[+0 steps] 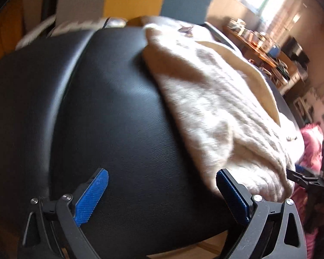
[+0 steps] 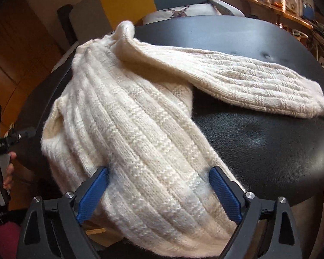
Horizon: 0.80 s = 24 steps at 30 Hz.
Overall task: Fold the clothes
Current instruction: 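Grasp the cream knit sweater body with the right tool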
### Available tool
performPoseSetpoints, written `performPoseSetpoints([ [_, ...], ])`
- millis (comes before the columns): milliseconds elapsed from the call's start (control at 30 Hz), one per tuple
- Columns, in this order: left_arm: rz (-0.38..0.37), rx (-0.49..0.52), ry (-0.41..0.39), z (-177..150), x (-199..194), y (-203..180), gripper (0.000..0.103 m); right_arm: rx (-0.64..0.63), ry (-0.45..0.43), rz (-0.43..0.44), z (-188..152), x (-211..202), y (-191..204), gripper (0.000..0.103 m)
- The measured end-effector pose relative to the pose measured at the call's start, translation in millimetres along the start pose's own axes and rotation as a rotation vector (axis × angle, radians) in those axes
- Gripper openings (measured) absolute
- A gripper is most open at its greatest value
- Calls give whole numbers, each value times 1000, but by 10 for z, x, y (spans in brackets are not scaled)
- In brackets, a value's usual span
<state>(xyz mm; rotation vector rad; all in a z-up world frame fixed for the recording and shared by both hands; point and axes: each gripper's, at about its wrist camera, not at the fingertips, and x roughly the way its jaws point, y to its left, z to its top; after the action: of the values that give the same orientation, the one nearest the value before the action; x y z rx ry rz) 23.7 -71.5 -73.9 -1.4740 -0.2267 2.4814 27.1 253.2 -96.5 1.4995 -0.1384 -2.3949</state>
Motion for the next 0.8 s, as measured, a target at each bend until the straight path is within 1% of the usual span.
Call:
performPoseSetpoints([
  [33, -35, 8, 11, 8, 9, -43, 101, -31, 1, -4, -15, -2, 28, 100],
  [67, -75, 3, 25, 18, 20, -71, 101, -24, 4, -6, -16, -15, 25, 100],
  [100, -104, -8, 40, 30, 38, -87, 101, 12, 6, -2, -6, -35, -4, 98],
  [133, -127, -15, 57, 39, 58, -103, 101, 44, 4, 0, 3, -66, -31, 92],
  [167, -147, -19, 69, 45, 67, -117, 101, 65, -7, 12, 8, -117, -46, 75],
  [200, -168, -20, 77, 50, 66, -128, 101, 79, -20, 40, 11, -181, -49, 64],
  [267, -195, -13, 83, 64, 57, -144, 101, 78, -29, 58, 7, -274, -19, 63],
  [300, -204, -7, 85, 75, 48, -149, 101, 72, -30, 59, 4, -312, 2, 54],
  [333, -209, 1, 84, 80, 41, -154, 101, 56, -23, 37, -20, -335, 16, 49],
  [367, -213, 7, 81, 77, 37, -162, 101, 37, -9, 1, -49, -325, 26, 45],
  [400, -216, 12, 77, 69, 31, -173, 101, 39, -4, -5, -49, -301, 35, 44],
  [467, -224, 16, 70, 46, 17, -202, 101, 56, -16, -2, -40, -265, 48, 35],
  [500, -226, 16, 64, 25, 7, -204, 101, 62, -28, -5, -38, -257, 66, 36],
  [533, -231, 14, 60, 5, 0, -202, 101, 81, -47, 9, -43, -241, 75, 39],
  [567, -239, 13, 59, -9, -1, -208, 101, 104, -48, 24, -47, -214, 71, 48],
  [600, -243, 14, 58, -25, -11, -192, 101, 122, -27, 26, -45, -185, 61, 49],
  [633, -236, 19, 59, -1, 11, -198, 101, 128, -27, 29, -35, -203, 55, 49],
  [700, -216, 32, 60, 9, 16, -205, 101, 102, -83, 49, 8, -364, 54, 49],
  [733, -215, 35, 60, 7, 19, -205, 101, 79, -101, 83, 57, -426, 49, 49],
  [767, -214, 35, 63, 19, 26, -211, 101, 58, -97, 123, 123, -447, 29, 52],
  [800, -212, 32, 64, 29, 36, -227, 101, 47, -90, 160, 193, -446, -11, 62],
])
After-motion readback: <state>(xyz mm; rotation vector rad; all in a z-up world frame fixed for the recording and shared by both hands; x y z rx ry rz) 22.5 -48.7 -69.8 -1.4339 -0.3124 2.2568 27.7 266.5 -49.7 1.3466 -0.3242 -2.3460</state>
